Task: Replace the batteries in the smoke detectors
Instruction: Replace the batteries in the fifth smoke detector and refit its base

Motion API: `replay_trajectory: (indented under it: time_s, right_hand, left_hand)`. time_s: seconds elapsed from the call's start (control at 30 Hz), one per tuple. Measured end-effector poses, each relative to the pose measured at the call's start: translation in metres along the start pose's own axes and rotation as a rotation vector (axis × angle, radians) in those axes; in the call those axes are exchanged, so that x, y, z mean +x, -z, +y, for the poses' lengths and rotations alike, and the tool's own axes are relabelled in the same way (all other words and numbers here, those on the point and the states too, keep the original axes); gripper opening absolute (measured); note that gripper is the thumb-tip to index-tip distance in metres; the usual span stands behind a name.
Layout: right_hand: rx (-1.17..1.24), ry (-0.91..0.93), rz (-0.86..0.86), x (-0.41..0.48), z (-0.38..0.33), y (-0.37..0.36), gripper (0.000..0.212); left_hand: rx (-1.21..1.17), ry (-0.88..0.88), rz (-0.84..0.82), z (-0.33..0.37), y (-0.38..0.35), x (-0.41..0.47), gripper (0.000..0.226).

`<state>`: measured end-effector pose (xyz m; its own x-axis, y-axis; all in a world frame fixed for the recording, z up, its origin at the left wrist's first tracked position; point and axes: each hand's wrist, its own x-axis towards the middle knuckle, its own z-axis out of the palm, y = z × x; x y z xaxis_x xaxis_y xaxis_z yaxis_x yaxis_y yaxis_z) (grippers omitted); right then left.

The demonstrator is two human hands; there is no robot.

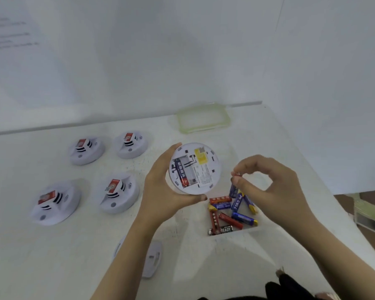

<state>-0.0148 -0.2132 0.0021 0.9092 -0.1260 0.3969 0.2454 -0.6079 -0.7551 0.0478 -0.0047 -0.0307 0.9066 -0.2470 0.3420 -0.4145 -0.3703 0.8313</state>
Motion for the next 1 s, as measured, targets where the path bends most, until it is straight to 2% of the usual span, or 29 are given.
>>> replay_trajectory:
  time_s: [0.07,0.1,0.33,0.47,0.6,0.77,1.0]
  right_hand:
    - [-0.082,0.016,-0.065,-0.001,0.01,-0.001,0.002]
    - [-0.111,0.044,-0.076,-0.001,0.013,-0.002,0.006]
    - [-0.272,0.24,-0.219,0.021,0.002,-0.009,0.057]
    - [-0.427,0.347,-0.28,0.037,-0.006,-0.01,0.073]
    - [-0.522,0.491,-0.246,0.044,-0.008,-0.008,0.074]
    - [-0.565,0.557,-0.272,0.047,-0.006,-0.008,0.075]
    - [-0.518,0.669,-0.247,0.048,-0.006,-0.008,0.067]
  left_hand:
    - [-0.008,0.004,-0.002,-0.001,0.001,0.001,0.104]
    - [-0.018,0.007,-0.009,0.0,0.001,0.001,0.104]
    - [0.002,-0.042,-0.095,0.011,-0.006,0.003,0.098]
    - [0.052,-0.026,-0.138,0.016,-0.008,0.005,0.103]
    - [0.108,-0.023,-0.135,0.019,-0.01,0.005,0.099]
    - [0.122,-0.055,-0.113,0.021,-0.013,0.004,0.091]
    - [0.178,-0.101,-0.155,0.023,-0.012,0.003,0.093]
